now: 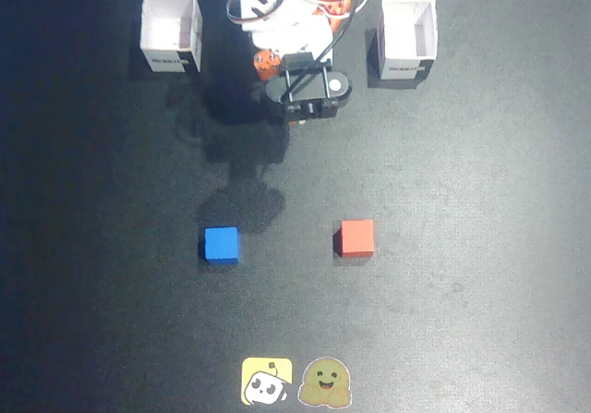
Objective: Put the red cube in the right box and the blue cube in the left box.
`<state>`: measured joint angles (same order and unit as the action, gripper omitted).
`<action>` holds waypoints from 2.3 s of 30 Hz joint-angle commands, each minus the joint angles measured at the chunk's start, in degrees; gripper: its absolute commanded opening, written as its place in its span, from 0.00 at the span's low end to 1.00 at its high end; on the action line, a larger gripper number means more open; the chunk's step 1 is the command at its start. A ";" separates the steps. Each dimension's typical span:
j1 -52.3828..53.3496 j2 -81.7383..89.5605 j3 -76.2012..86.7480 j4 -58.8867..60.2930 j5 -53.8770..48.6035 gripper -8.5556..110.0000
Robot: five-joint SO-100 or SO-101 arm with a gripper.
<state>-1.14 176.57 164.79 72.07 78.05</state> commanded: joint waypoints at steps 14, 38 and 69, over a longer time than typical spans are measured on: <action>0.35 0.62 -0.18 0.09 0.53 0.07; -0.70 0.62 -0.18 -1.49 -1.05 0.07; -10.72 -30.06 -19.42 -15.82 7.38 0.10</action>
<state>-10.72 149.24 149.77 57.92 84.29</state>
